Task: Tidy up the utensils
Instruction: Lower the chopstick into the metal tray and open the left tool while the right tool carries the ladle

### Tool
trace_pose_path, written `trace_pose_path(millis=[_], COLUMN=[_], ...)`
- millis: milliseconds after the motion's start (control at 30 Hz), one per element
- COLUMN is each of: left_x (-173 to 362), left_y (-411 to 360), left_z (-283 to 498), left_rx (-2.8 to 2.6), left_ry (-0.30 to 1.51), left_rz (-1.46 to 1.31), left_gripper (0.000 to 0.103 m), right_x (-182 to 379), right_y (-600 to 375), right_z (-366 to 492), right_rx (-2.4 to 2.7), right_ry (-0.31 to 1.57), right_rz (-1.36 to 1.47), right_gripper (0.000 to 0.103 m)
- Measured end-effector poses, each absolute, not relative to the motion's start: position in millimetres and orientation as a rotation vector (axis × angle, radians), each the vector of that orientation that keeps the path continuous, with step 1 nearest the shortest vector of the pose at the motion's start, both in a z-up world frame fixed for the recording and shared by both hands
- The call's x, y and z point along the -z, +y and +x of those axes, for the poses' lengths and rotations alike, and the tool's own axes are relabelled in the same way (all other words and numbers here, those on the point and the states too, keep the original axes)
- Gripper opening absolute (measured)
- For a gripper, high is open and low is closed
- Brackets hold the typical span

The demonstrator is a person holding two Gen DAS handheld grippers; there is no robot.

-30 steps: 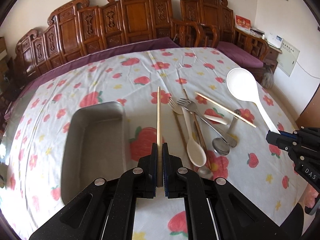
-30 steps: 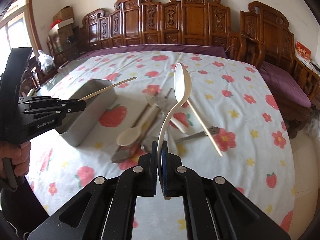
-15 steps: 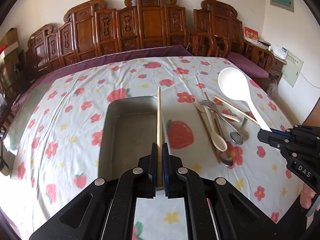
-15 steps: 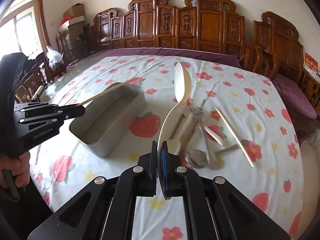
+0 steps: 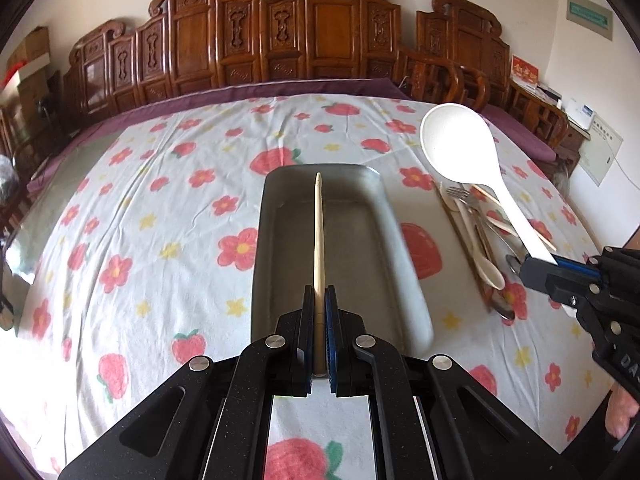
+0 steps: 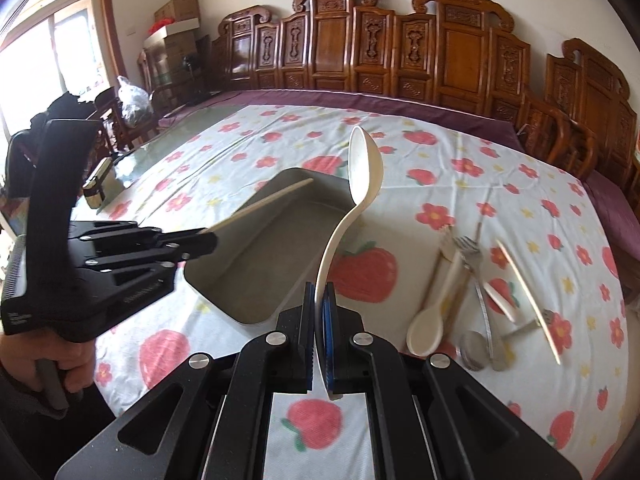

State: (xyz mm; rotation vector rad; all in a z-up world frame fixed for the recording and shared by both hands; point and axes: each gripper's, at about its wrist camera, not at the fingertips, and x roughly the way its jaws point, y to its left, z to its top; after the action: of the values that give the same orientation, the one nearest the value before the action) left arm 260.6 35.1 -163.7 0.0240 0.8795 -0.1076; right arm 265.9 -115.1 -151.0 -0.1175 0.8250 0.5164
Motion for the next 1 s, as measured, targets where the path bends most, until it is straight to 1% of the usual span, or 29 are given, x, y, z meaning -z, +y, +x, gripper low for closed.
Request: trace_pose_path(millis=[367, 700, 733, 767, 800, 833, 1000], left_x=[185, 184, 184, 183, 181, 179, 163], left_y=[44, 43, 43, 44, 46, 47, 59], left_z=[282, 289, 289, 290, 290, 290, 286], left_rx=[0.122, 0.164, 0.164, 0.165, 0.166, 0.168, 0.156], left_ry=[0.919, 0.914, 0.913, 0.911, 0.909, 0.903, 0.856], left_rz=[-0.022, -0.069, -0.069, -0.071, -0.076, -0.083, -0.090], left_gripper=[0.004, 0.005, 0.006, 0.015, 0.022, 0.033, 0.034], right_x=[159, 167, 168, 168, 169, 170, 173], right_y=[-94, -83, -82, -80, -79, -78, -70], right_z=[277, 290, 291, 292, 292, 293, 294], right_rx=[-0.537, -0.522, -0.521, -0.520, -0.519, -0.518, -0.524], right_ry=[0.859, 0.879, 0.880, 0.882, 0.885, 0.887, 0.901], right_rz=[-0.113, -0.104, -0.104, -0.105, -0.105, -0.105, -0.097], right_gripper=[0.005, 0.005, 0.005, 0.005, 0.005, 0.005, 0.005])
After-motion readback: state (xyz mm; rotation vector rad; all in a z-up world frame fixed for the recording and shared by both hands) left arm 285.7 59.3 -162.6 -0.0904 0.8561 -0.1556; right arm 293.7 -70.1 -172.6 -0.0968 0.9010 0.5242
